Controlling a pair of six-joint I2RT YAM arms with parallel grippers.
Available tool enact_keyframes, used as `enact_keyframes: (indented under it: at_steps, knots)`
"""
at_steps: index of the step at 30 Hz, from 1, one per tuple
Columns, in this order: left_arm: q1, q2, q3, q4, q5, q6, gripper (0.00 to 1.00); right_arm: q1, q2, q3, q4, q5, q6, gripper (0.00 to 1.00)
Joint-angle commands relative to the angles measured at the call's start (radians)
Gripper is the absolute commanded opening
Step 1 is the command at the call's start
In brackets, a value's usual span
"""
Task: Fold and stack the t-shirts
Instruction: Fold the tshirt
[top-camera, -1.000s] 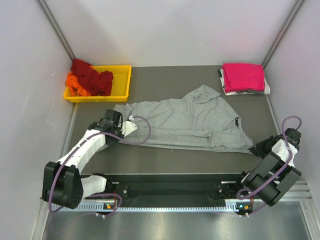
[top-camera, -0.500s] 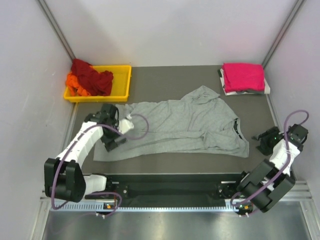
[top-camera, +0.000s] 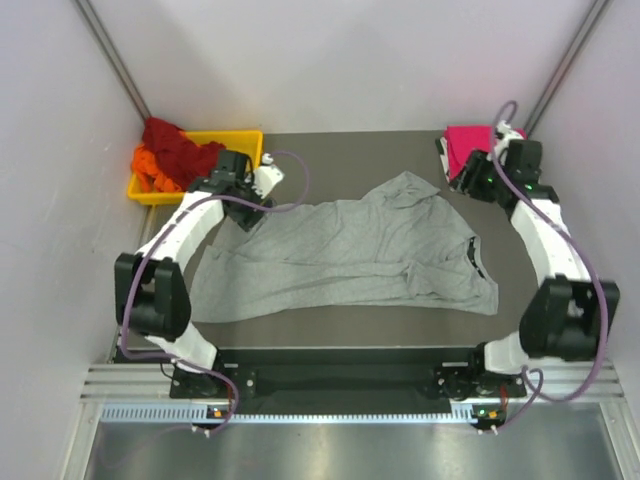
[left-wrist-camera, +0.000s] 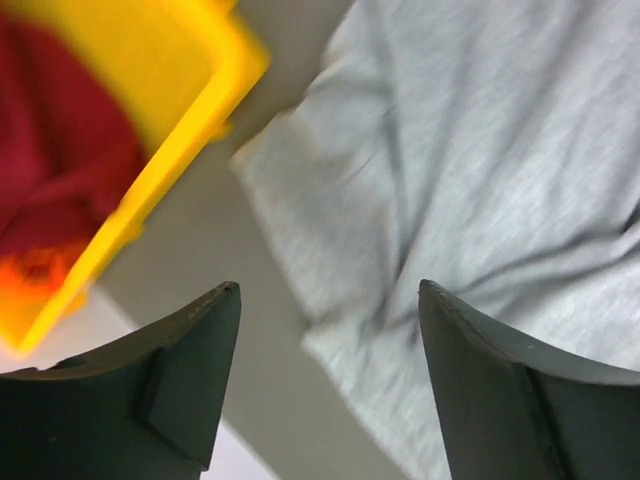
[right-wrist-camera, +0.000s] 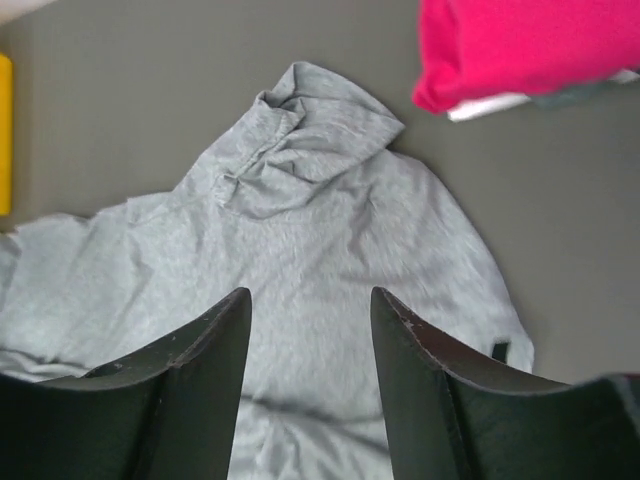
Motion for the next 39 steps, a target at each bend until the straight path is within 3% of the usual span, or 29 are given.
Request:
enact_keyframes:
  at_steps: [1,4,7,11,16,19,20,22,24,26,31,35,39]
  knots:
    - [-0.042,0.067,0.020,0.121,0.022,-0.003,0.77,0.094,0.165,0.122,0.043,0.032,-0.086,0.51]
    - [-0.052,0.167,0.069,0.158,-0.010,0.013,0.87,0.155,0.325,0.240,0.031,0.033,-0.106,0.51]
    - [-0.052,0.270,0.125,0.150,-0.038,0.010,0.90,0.201,0.480,0.365,0.011,0.014,-0.114,0.55]
    - [-0.056,0.376,0.161,0.184,-0.065,0.008,0.91,0.249,0.682,0.523,-0.019,0.052,-0.120,0.60]
    - [-0.057,0.430,0.172,0.172,-0.029,0.019,0.86,0.257,0.821,0.678,-0.029,0.056,-0.091,0.59]
    - [-0.057,0.437,0.159,0.187,-0.036,0.016,0.66,0.257,0.871,0.720,-0.027,0.044,-0.074,0.51]
    - [-0.056,0.439,0.156,0.192,-0.039,0.017,0.52,0.258,0.882,0.721,-0.020,0.037,-0.071,0.42]
    - [-0.056,0.437,0.147,0.193,-0.030,0.028,0.40,0.257,0.890,0.721,-0.001,0.029,-0.056,0.31]
    - [-0.057,0.431,0.144,0.193,-0.015,0.028,0.02,0.255,0.896,0.723,0.007,0.030,-0.045,0.14]
    - [-0.056,0.427,0.146,0.189,-0.010,0.020,0.00,0.257,0.885,0.720,0.005,0.033,-0.039,0.00]
    - [-0.057,0.385,0.147,0.155,-0.033,-0.018,0.00,0.255,0.752,0.585,0.042,0.061,-0.028,0.00]
    - [-0.057,0.278,0.106,0.120,-0.024,-0.046,0.00,0.261,0.542,0.422,0.049,0.081,-0.005,0.00]
    - [-0.059,0.189,0.019,0.059,-0.036,-0.072,0.00,0.291,0.327,0.118,0.073,0.115,0.049,0.00]
